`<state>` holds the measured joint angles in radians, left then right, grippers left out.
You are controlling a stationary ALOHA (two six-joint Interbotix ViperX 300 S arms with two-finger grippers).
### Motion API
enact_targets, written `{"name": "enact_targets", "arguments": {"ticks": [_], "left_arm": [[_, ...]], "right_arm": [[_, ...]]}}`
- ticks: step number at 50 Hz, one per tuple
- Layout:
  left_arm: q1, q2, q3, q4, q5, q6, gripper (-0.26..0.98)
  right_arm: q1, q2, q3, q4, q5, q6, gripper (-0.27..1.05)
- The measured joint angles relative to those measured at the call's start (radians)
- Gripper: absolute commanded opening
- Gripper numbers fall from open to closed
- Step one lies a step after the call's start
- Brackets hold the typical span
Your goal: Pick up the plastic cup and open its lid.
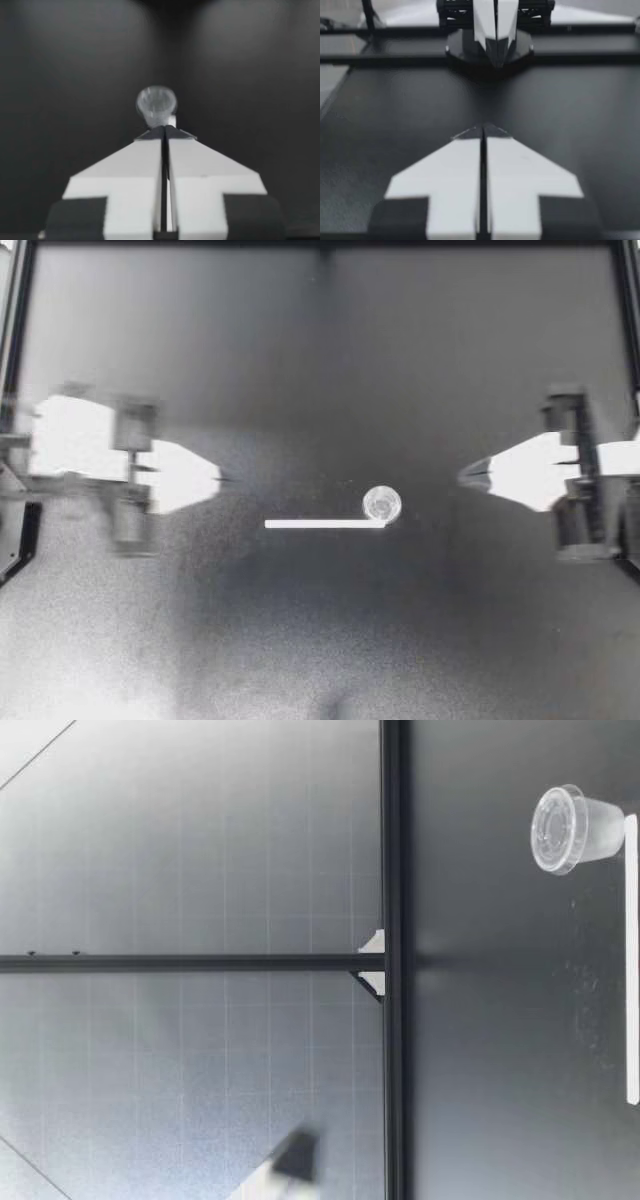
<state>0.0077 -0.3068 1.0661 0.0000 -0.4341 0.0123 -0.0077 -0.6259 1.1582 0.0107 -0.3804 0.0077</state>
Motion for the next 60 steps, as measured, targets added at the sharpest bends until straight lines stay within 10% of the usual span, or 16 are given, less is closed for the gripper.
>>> {"name": "enact_targets", "arguments": {"ticks": [16,27,60], "left_arm": [[0.017,0.295,-0.201,0.000,0.064,0.005,0.01],[0.018,0.391,-0.262,0.002,0.081,0.003,0.65],[0.018,0.655,-0.374,0.005,-0.109,-0.003,0.62]], "right_arm": [[-0.017,0.190,-0.063,0.014,0.086,0.005,-0.18],[-0.021,0.290,-0.094,0.015,0.118,0.005,-0.18],[-0.043,0.525,-0.175,0.017,0.179,0.000,-0.19]]}}
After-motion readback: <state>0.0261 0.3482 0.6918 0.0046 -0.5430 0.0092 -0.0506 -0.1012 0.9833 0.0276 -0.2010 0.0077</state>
